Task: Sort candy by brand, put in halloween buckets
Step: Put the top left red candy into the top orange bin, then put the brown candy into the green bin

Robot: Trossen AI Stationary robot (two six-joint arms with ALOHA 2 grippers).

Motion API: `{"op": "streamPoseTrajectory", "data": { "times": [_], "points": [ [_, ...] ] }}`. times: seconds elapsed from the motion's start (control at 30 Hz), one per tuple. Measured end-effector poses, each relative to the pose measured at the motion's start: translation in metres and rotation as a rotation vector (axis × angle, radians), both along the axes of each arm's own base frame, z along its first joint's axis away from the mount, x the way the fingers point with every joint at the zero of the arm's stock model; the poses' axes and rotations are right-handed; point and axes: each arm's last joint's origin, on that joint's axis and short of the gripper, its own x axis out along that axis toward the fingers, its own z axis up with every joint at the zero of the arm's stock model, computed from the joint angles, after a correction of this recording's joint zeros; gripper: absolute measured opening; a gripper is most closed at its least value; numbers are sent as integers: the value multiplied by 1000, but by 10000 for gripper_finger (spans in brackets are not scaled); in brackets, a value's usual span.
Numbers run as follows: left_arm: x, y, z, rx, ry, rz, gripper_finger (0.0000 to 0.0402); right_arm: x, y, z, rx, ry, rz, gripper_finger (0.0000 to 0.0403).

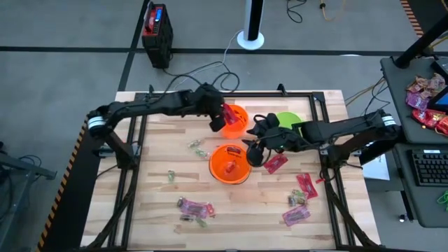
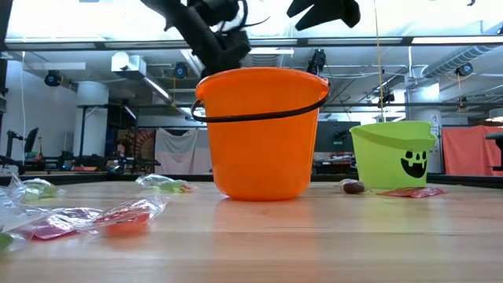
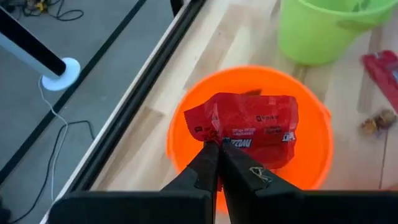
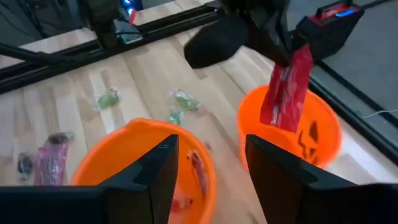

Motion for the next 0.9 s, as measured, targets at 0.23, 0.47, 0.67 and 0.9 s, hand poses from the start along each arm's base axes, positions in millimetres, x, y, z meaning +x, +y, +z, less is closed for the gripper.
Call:
{"op": "streamPoseTrajectory", "data": {
  "times": [0.23,0.47,0.67,0.9],
  "points": [
    [10,6,-3,-22,58,20,14,-9,-9,2,-49,41,-52,178],
    [9,5,-7,-74,64,1,70,-11,-22,0,-88,97,-68,178],
    [-2,-2,5,-104,127,2,110,-12,-31,2,-1,72,-82,178],
    [-36,-26,57,-62,50,-68,123,-18,-27,-12,420,155,-92,178]
  ]
}}
